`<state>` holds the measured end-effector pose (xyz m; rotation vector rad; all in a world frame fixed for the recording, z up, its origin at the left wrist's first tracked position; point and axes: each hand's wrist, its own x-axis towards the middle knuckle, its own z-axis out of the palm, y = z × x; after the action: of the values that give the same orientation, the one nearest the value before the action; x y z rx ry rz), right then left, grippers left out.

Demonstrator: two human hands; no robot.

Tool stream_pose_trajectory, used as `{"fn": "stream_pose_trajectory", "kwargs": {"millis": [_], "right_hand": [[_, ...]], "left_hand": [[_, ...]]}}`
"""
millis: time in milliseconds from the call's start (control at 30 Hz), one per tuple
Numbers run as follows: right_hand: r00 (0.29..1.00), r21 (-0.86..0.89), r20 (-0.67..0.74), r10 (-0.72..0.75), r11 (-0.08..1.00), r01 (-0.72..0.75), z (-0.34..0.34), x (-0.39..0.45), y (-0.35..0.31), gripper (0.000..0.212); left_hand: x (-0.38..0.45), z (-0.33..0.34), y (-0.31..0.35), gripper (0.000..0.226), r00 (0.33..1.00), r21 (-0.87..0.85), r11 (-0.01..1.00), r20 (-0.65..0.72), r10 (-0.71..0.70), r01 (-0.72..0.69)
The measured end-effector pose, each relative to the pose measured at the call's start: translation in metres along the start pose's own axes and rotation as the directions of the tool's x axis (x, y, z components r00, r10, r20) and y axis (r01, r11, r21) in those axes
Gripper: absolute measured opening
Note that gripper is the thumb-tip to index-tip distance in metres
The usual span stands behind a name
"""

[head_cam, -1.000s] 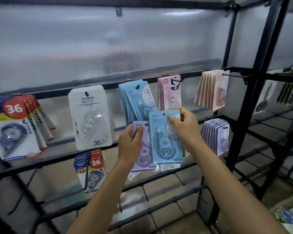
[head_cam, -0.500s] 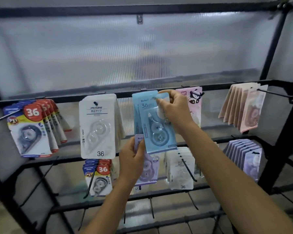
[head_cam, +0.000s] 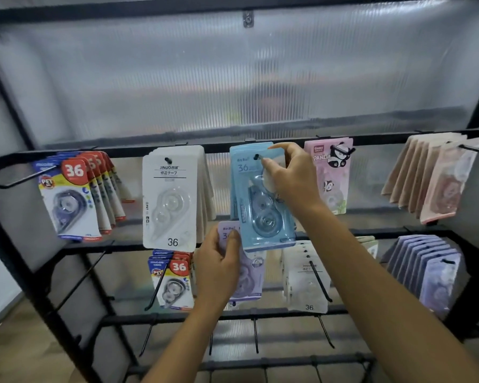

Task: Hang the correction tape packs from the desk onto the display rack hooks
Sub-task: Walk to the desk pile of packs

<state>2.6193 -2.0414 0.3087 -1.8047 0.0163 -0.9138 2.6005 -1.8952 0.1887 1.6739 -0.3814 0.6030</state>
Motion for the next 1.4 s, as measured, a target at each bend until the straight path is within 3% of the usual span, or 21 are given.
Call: {"fn": "stream_pose_trajectory", "kwargs": {"millis": [233, 333, 600, 867, 1100, 1300, 1400], "right_hand": [[0.999, 0.046, 0.006, -0.035, 0.998, 0.035, -0.003, -0.005, 0.003, 0.033], [0.999, 0.042, 0.013, -0.03, 0.999, 0.029, -0.005, -0.005, 0.002, 0.035], [1.0, 0.061, 0.01, -0.025, 0.998, 0.024, -0.009, -0.02, 0.002, 0.042], [0.999, 0.024, 0.033, 0.004, 1.0, -0.005, -0.036, -0.042, 0.022, 0.038], [0.99, -0.052, 0.087, 0.112, 0.993, -0.108, -0.084, -0.079, 0.065, 0.013], [0.973, -0.1, 0.02, 0.232, 0.968, -0.229, -0.139, -0.104, 0.11, 0.012], [0.957, -0.031, -0.035, 0.29, 0.956, -0.291, -0.168, -0.111, 0.125, 0.005]], "left_hand": [[-0.015, -0.002, 0.013, 0.031, 0.968, -0.016, 1.0, -0.252, -0.025, 0.021], [-0.021, -0.004, 0.012, 0.039, 0.96, 0.015, 0.998, -0.272, -0.062, 0.069], [-0.049, 0.0, 0.006, 0.037, 0.971, 0.134, 0.967, -0.129, -0.201, 0.218], [-0.071, 0.029, 0.008, 0.028, 0.932, 0.214, 0.917, 0.064, -0.357, 0.336], [-0.081, 0.073, 0.023, 0.025, 0.919, 0.156, 0.94, 0.215, -0.331, 0.302], [-0.091, 0.126, 0.039, 0.025, 0.894, -0.011, 0.937, 0.306, -0.328, 0.348], [-0.1, 0.155, 0.049, 0.021, 0.879, -0.093, 0.921, 0.348, -0.325, 0.378]]}}
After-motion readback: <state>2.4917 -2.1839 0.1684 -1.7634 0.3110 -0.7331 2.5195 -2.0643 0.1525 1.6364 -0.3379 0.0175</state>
